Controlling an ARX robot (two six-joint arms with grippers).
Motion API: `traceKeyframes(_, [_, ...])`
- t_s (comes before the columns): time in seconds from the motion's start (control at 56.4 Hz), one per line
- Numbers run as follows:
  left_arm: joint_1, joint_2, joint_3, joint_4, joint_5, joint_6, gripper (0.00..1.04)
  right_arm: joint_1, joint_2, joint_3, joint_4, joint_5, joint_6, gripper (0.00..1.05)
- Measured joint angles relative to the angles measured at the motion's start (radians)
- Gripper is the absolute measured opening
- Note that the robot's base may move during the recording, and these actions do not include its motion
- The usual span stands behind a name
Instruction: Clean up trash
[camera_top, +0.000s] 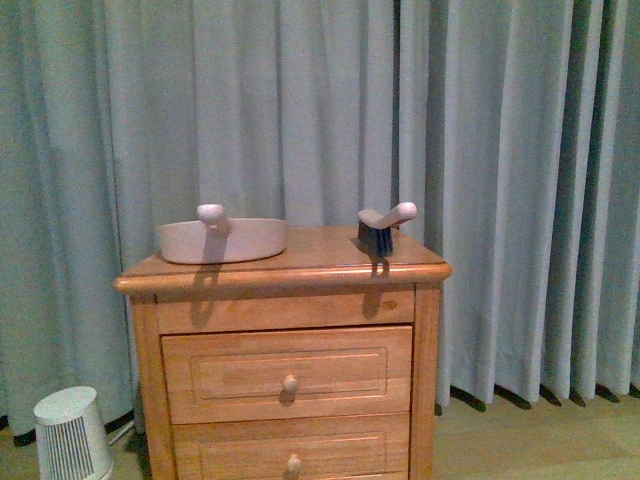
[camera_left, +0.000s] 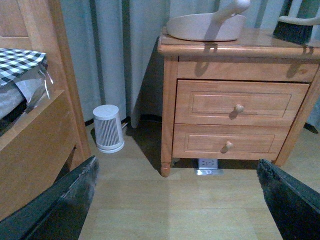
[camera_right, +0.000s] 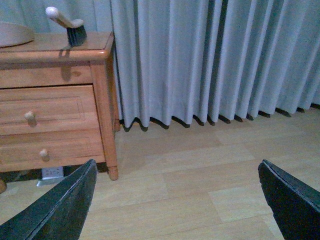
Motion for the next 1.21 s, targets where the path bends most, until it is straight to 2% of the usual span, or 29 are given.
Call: traceKeyframes(1.206, [0.000, 0.000, 0.000, 0.000, 0.000, 0.000, 0.97, 0.000, 0.000, 0.000, 0.000, 0.000, 0.000, 0.97])
